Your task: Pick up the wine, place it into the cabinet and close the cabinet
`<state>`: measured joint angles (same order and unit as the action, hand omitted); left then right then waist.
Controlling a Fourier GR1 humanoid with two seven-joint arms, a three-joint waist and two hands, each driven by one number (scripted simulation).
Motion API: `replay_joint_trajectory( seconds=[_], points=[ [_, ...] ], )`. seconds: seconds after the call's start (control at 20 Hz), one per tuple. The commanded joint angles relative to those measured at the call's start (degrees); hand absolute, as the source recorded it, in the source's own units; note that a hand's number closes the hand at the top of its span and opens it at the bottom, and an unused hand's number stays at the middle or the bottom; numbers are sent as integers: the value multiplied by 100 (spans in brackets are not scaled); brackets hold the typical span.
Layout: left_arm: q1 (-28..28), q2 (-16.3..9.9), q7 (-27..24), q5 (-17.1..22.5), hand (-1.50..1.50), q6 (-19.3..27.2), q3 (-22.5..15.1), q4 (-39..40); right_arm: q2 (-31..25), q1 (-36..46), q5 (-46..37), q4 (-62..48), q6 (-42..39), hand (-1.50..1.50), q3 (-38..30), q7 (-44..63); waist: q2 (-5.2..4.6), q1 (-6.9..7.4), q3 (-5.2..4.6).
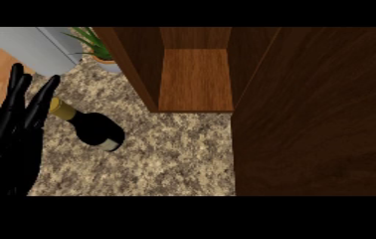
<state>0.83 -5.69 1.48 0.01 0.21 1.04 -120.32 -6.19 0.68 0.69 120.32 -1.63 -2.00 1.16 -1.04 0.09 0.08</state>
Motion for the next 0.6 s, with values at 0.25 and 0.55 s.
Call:
replay_joint_trajectory(
  seconds=[0.25, 0.55],
  points=[
    [-1473, -1061, -120, 2335, -150, -1980, 706, 1089, 74, -327, 175, 456, -119, -150, 85, -100, 97, -190, -18],
    [-1840, -743, 1573, 4133, -150, -1840, 620, 2045, -171, -707, 1038, 504, -915, -150, 577, 647, 92, -132, -8]
  ],
)
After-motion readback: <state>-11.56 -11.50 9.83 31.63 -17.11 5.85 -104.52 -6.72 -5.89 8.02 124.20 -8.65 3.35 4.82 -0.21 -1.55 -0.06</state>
